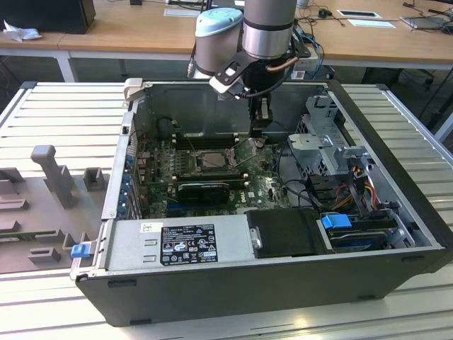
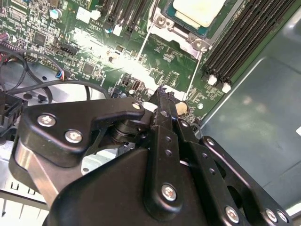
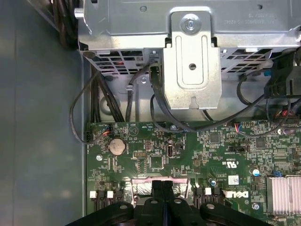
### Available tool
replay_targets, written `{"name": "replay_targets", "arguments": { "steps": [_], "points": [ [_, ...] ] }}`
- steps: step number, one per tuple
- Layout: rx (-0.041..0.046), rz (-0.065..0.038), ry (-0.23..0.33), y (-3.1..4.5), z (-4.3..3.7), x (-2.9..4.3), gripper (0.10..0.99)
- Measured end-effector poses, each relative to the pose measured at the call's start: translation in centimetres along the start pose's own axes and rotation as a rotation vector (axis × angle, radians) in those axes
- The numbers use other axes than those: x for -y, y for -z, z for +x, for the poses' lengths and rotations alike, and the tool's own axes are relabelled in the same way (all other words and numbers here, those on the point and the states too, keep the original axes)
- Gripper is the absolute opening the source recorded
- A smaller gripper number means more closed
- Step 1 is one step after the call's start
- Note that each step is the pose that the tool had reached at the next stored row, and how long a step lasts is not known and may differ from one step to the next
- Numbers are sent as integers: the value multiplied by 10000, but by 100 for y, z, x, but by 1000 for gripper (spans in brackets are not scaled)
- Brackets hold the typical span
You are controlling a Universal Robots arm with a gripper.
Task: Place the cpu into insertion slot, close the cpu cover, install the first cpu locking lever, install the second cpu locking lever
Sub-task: 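Close the cpu cover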
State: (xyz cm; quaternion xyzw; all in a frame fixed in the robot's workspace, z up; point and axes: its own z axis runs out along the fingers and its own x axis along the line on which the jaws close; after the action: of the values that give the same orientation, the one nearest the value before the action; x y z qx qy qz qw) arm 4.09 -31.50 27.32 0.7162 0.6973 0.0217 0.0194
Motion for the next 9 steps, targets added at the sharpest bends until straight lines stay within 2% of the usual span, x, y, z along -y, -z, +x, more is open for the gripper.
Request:
{"name": "replay_targets", "arguments": {
  "steps": [9],
  "points": [
    [1, 0, 0, -8, 0, -10, 106]
  ]
}}
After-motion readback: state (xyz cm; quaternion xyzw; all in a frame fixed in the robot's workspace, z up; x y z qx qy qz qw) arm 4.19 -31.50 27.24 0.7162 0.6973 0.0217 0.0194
